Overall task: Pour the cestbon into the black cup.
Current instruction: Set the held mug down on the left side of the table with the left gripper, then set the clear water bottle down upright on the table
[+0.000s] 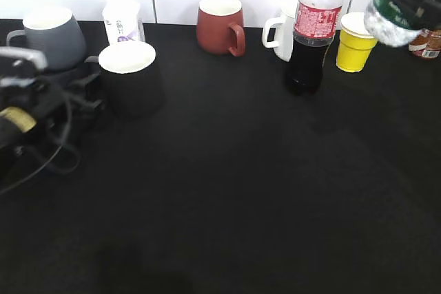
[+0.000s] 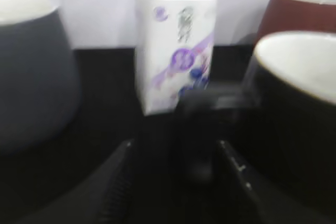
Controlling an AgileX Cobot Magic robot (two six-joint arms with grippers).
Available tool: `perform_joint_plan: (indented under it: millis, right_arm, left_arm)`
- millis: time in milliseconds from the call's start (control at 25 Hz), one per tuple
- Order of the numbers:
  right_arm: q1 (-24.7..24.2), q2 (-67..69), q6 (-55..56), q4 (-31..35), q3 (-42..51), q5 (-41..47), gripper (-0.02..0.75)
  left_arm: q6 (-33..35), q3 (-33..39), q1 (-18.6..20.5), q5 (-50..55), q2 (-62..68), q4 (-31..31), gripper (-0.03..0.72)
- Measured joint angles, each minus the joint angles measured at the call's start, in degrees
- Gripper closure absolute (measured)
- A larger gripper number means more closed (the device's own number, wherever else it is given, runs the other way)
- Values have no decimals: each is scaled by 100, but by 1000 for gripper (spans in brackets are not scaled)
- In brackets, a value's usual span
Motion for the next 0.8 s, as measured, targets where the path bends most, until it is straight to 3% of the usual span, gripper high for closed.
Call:
perform_joint_plan:
  millis: [120,280,440,800]
  right_arm:
    - [0,0,-24,0,0,898,244]
    - [0,367,-697,92,0,1334,244]
    - [0,1343,-1347,826,-4,1011,244]
    - [0,2859,-2440,1737,-6,-46,245]
  left_arm:
    - [0,750,0,30,-482,-124,318]
    - [-241,1486,0,64,-1593,531,318]
    - [-705,1511,0,76,-2872,1344,318]
    - [-844,1512,0,117,-3074,1719,318]
